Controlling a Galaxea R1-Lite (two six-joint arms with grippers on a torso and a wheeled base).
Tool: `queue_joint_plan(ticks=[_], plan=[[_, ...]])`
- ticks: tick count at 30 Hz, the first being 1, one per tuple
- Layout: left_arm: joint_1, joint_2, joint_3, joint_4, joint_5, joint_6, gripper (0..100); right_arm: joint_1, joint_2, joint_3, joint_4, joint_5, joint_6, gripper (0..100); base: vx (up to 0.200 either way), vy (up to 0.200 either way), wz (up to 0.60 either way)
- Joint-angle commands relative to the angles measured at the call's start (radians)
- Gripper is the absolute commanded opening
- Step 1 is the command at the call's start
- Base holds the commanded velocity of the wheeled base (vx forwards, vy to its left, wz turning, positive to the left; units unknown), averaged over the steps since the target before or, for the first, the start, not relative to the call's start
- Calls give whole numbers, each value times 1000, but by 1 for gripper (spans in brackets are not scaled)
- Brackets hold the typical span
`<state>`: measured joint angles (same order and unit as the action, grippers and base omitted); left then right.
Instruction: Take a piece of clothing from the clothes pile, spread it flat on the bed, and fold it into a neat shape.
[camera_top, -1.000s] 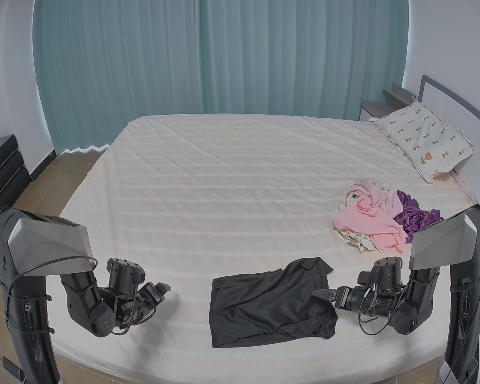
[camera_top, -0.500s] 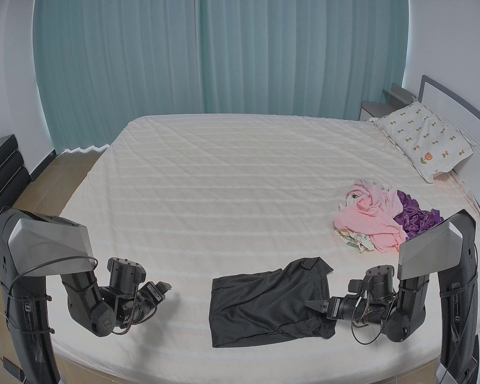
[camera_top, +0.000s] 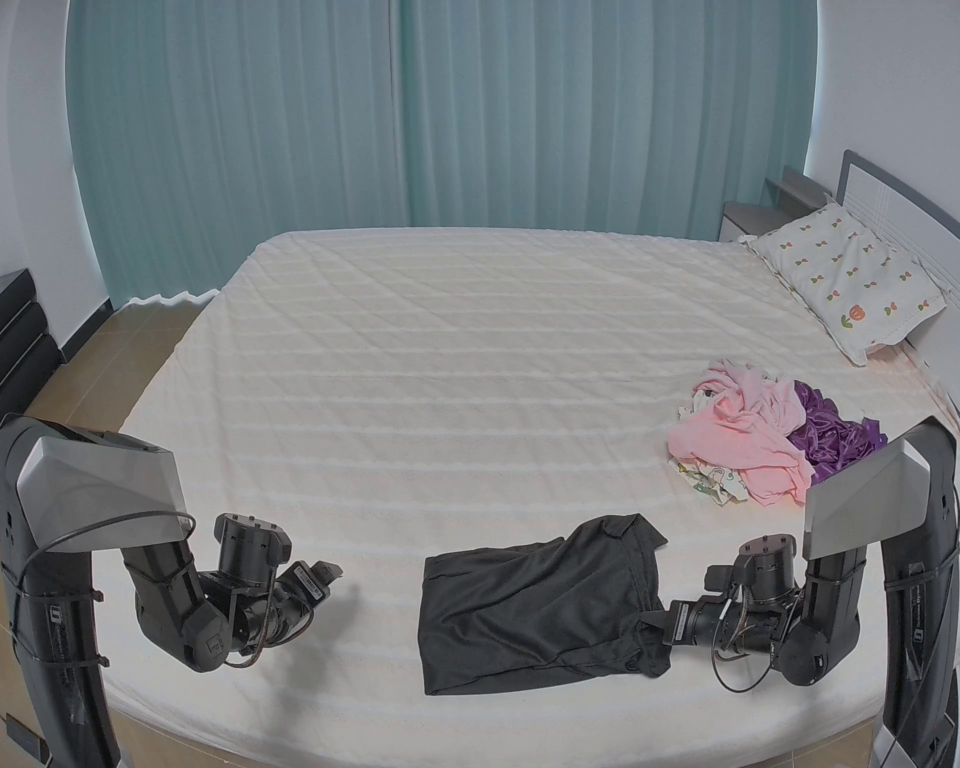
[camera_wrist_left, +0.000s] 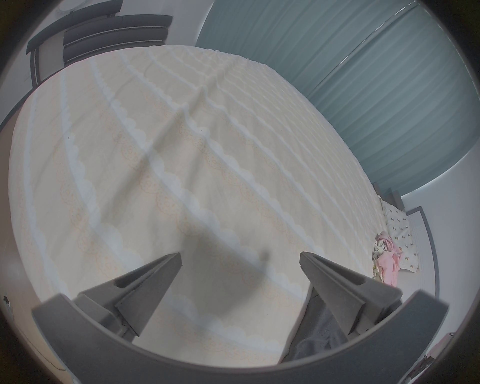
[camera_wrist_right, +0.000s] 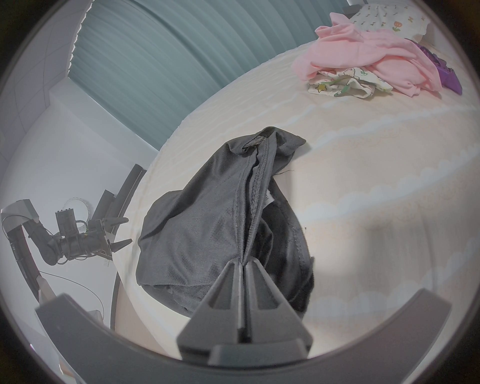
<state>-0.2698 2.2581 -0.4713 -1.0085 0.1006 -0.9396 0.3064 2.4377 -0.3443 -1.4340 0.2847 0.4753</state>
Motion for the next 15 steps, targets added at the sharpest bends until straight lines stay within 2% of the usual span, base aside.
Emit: queue_joint_plan(ticks=[1,4,7,9,15], plan=[[1,3,0,-1,1,-1,100,-10,-28,18,1,2,0,0,0,0,0],[1,5,0,-1,1,1,100,-66,-69,50,4,48,0,0,0,0,0],[1,9,0,-1,2,1,100,-95,-129,114,4,146,0,0,0,0,0],[1,9,0,-1,2,1,100,-96,-154,149,4,186,0,0,0,0,0],[1,9,0,-1,2,1,100,-96,-147,162,4,186,-6,0,0,0,0]])
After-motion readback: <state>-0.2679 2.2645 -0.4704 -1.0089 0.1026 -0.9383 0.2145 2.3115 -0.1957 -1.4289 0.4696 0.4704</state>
